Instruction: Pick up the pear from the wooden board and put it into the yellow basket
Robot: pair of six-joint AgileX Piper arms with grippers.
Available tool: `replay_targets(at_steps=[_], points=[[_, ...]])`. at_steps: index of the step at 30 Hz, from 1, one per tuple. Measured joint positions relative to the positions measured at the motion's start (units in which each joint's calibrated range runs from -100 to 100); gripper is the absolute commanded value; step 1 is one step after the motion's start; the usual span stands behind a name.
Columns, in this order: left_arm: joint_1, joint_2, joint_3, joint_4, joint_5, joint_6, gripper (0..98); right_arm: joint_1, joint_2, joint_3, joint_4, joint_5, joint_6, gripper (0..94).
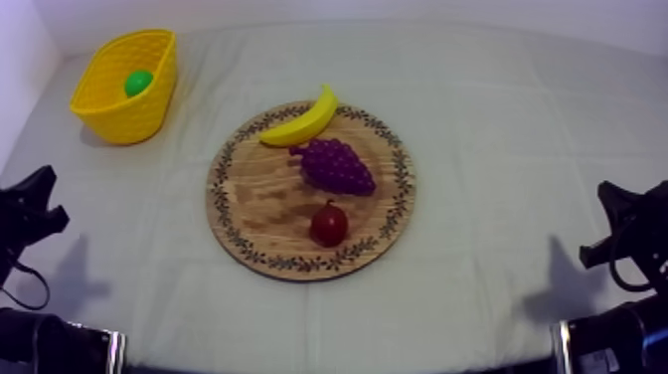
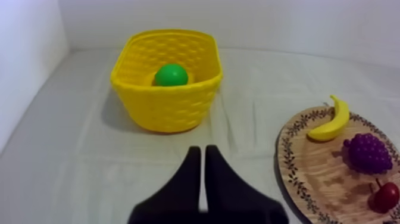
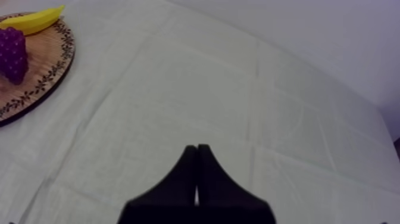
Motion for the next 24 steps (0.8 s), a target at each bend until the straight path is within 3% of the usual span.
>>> replay_targets(at_steps=[11,16,24], points=[[0.4,-8.9,8.1,-6.03,1.0,4.6,0.0,0.0,0.0,0.0,0.0,0.0,0.0,0.2],[0.4,-9.0,8.8,-9.27,1.0,9.2,0.0,0.0,0.0,0.0,0.0,0.0,0.0,0.2],[0.4,-9.1,8.9,-9.97,1.0,15.3,0.0,0.0,0.0,0.0,0.0,0.0,0.0,0.2]])
